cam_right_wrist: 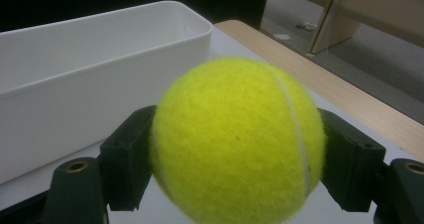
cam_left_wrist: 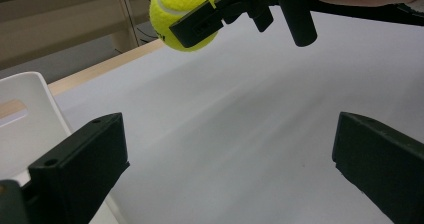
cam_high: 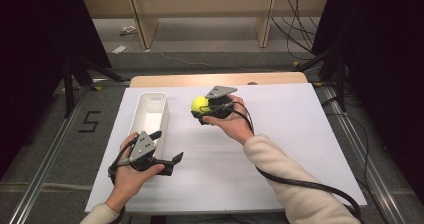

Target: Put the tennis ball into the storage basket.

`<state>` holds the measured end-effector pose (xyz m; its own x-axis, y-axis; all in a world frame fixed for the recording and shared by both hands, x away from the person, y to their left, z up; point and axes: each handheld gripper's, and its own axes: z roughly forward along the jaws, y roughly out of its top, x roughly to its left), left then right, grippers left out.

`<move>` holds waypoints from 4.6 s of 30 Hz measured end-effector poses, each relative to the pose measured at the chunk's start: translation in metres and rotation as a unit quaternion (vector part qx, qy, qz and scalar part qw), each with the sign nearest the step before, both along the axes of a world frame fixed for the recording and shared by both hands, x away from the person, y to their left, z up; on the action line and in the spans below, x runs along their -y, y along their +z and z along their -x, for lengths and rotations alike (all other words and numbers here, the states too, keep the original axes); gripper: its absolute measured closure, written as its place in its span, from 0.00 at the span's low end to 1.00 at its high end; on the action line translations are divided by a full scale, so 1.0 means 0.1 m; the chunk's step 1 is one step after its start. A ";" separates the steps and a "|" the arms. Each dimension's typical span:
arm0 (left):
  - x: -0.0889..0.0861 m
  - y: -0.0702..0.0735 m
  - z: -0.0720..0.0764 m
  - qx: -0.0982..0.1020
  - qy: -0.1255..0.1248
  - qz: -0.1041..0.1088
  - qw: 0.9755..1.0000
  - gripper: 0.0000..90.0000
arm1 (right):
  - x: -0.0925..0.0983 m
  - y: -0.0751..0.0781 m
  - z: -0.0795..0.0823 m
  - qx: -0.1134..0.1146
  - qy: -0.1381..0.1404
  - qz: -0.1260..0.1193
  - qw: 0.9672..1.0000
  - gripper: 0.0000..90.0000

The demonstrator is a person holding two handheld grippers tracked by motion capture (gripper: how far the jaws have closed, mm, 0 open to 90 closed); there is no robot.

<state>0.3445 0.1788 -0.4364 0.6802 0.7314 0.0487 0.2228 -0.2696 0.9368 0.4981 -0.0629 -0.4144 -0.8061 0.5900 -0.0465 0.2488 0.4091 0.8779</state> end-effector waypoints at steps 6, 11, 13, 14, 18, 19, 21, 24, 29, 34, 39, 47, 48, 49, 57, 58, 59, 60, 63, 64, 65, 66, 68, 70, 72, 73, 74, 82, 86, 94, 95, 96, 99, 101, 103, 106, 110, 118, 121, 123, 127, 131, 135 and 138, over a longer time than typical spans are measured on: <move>0.00 0.00 0.00 0.000 0.000 0.000 1.000 0.01 | -0.03 0.01 0.00 0.000 0.002 0.000 1.000 0.29; 0.00 0.00 0.00 0.000 0.000 0.000 1.000 0.01 | -0.05 0.03 0.00 0.002 0.005 0.001 1.000 0.29; 0.00 0.00 0.00 0.000 0.000 0.000 1.000 0.01 | -0.06 0.03 0.00 0.001 0.005 0.000 1.000 0.29; 0.00 0.00 0.00 0.000 0.000 0.001 1.000 0.01 | -0.06 0.03 0.00 0.001 0.005 0.000 1.000 0.29; 0.00 0.00 0.00 0.000 0.000 0.000 1.000 0.01 | -0.07 0.03 0.00 0.000 0.007 -0.001 1.000 0.29; 0.00 0.00 0.00 0.000 0.000 0.000 1.000 0.01 | -0.07 0.03 0.00 0.000 0.007 -0.001 1.000 0.29; 0.00 0.00 0.00 0.000 0.000 0.000 1.000 0.01 | -0.07 0.03 0.00 0.000 0.008 -0.001 1.000 0.29; 0.00 0.00 0.00 0.000 0.000 0.000 1.000 0.01 | -0.08 0.02 0.00 0.000 0.008 -0.003 1.000 0.29; 0.00 0.00 0.00 0.000 0.000 0.000 1.000 0.01 | -0.08 0.02 0.00 -0.001 0.007 -0.003 1.000 0.29; 0.00 0.00 0.00 0.000 0.000 0.000 1.000 0.01 | -0.10 0.03 0.00 -0.002 0.007 -0.003 1.000 0.29; 0.00 0.00 0.01 -0.006 0.001 0.004 1.000 0.01 | -0.11 0.05 0.00 0.001 0.009 -0.005 1.000 0.29; 0.00 0.00 0.00 -0.003 0.002 0.002 1.000 0.01 | -0.15 0.07 0.00 0.002 0.012 -0.004 1.000 0.29; 0.00 0.00 0.00 -0.003 0.002 0.001 1.000 0.01 | -0.15 0.08 0.00 0.002 0.013 -0.004 1.000 0.29; 0.00 0.00 0.00 -0.002 0.001 0.001 1.000 0.01 | -0.16 0.08 0.01 0.003 0.014 -0.003 1.000 0.29; 0.00 0.00 0.00 -0.002 0.001 0.001 1.000 0.01 | -0.19 0.08 0.01 0.002 0.017 -0.003 1.000 0.29; 0.00 0.00 0.00 -0.001 0.001 0.000 1.000 0.01 | -0.19 0.08 0.01 0.003 0.017 -0.003 1.000 0.29; 0.00 0.00 0.00 -0.002 0.001 0.000 1.000 0.01 | -0.19 0.08 0.01 0.003 0.017 -0.003 1.000 0.29; 0.00 0.00 0.00 -0.001 0.001 0.000 1.000 0.01 | -0.19 0.08 0.01 0.002 0.017 -0.003 1.000 0.29; 0.00 0.00 0.00 -0.002 0.002 0.000 1.000 0.01 | -0.19 0.08 0.01 0.002 0.017 -0.003 1.000 0.29; 0.00 0.00 0.00 -0.002 0.002 0.000 1.000 0.01 | -0.20 0.08 0.01 0.004 0.018 -0.003 1.000 0.29; 0.00 0.00 0.00 -0.002 0.002 0.000 1.000 0.01 | -0.20 0.08 0.01 0.003 0.018 -0.003 1.000 0.29; 0.00 0.00 0.00 -0.002 0.001 0.000 1.000 0.01 | -0.20 0.08 0.01 0.002 0.019 -0.003 1.000 0.29; 0.00 0.00 0.00 -0.001 0.001 0.000 1.000 0.01 | -0.20 0.08 0.01 0.002 0.020 -0.002 1.000 0.29; 0.00 0.00 0.00 -0.001 0.001 0.000 1.000 0.01 | -0.21 0.08 0.02 0.001 0.020 -0.001 1.000 0.29; 0.00 0.00 0.00 0.000 0.000 0.000 1.000 0.01 | -0.22 0.08 0.02 0.000 0.020 -0.003 1.000 0.29; 0.00 0.00 0.00 0.000 0.000 0.000 1.000 0.01 | -0.23 0.07 0.02 0.001 0.021 -0.001 1.000 0.29; 0.00 0.00 0.00 0.000 0.001 0.000 1.000 0.01 | -0.23 0.07 0.02 0.001 0.021 -0.001 1.000 0.29; 0.00 0.00 0.00 0.000 0.000 0.000 1.000 0.01 | -0.28 0.09 0.02 0.002 0.027 -0.001 1.000 0.29; 0.00 0.00 0.00 -0.001 0.000 0.001 1.000 0.01 | -0.29 0.11 0.02 0.002 0.027 -0.003 1.000 0.29; 0.00 0.00 0.00 -0.001 0.001 0.001 1.000 0.01 | -0.30 0.11 0.02 0.004 0.029 -0.003 1.000 0.29; 0.00 0.00 0.00 -0.001 0.000 0.001 1.000 0.01 | -0.31 0.11 0.02 0.004 0.029 -0.004 1.000 0.29; 0.00 0.00 0.00 -0.001 0.000 0.001 1.000 0.01 | -0.31 0.11 0.02 0.004 0.030 -0.004 1.000 0.29; 0.00 0.00 0.00 -0.001 0.001 0.001 1.000 0.01 | -0.31 0.12 0.02 0.002 0.029 -0.004 1.000 0.29; 0.00 0.00 0.00 -0.001 0.001 0.001 1.000 0.01 | -0.32 0.12 0.02 0.003 0.029 -0.005 1.000 0.29; 0.00 0.00 0.00 0.000 0.000 0.000 1.000 0.01 | -0.33 0.12 0.03 0.001 0.031 -0.004 1.000 0.29; 0.00 0.00 0.00 0.000 0.000 0.001 1.000 0.01 | -0.35 0.12 0.03 0.003 0.032 -0.004 0.999 0.29; 0.00 0.00 0.00 0.000 0.001 0.001 1.000 0.01 | -0.37 0.12 0.03 0.004 0.034 -0.004 0.999 0.29; 0.00 0.00 0.00 0.000 0.001 0.001 1.000 0.01 | -0.40 0.13 0.04 0.004 0.037 -0.005 0.999 0.29; 0.00 0.00 0.00 0.000 0.000 0.001 1.000 0.01 | -0.41 0.14 0.03 0.005 0.038 -0.005 0.999 0.29; 0.00 0.00 0.00 0.000 0.000 0.001 1.000 0.01 | -0.42 0.14 0.04 0.006 0.039 -0.005 0.999 0.29; 0.00 0.00 0.00 0.000 0.000 0.001 1.000 0.01 | -0.43 0.14 0.04 0.004 0.038 -0.005 0.999 0.29; -0.01 0.00 0.00 0.000 0.001 0.002 1.000 0.01 | -0.45 0.14 0.04 0.005 0.041 -0.004 0.999 0.29; 0.00 0.00 0.00 0.000 0.001 0.001 1.000 0.01 | -0.46 0.14 0.04 0.005 0.042 -0.005 0.999 0.29; -0.01 0.00 0.00 0.000 0.001 0.001 1.000 0.01 | -0.47 0.14 0.04 0.004 0.042 -0.005 0.999 0.29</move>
